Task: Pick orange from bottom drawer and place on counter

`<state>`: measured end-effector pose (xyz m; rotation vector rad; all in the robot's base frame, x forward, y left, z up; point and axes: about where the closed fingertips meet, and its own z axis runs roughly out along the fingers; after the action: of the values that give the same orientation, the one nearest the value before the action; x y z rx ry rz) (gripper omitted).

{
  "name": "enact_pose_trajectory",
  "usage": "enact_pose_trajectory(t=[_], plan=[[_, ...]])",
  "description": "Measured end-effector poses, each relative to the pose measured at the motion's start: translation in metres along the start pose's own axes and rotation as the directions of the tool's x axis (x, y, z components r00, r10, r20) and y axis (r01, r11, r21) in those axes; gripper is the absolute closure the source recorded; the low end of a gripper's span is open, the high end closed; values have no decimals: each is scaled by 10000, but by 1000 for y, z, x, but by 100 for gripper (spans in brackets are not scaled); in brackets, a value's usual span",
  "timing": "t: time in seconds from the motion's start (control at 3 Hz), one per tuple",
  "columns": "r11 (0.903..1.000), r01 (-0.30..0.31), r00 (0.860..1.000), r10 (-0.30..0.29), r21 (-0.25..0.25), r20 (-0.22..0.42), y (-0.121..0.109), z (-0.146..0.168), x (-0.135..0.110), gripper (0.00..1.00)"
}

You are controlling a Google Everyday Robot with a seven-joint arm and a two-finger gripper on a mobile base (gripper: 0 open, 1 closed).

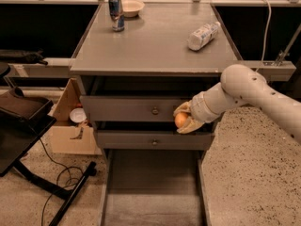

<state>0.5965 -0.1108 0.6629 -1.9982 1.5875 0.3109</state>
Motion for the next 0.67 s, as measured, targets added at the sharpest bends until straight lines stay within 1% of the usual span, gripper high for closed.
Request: enact_pose_trajectory(t=[0.33, 0.67], plan=[[9999, 76, 10000, -75, 86, -45, -3, -5, -3, 100], [9968, 570, 9979, -552, 552, -332, -22, -33, -25, 100]])
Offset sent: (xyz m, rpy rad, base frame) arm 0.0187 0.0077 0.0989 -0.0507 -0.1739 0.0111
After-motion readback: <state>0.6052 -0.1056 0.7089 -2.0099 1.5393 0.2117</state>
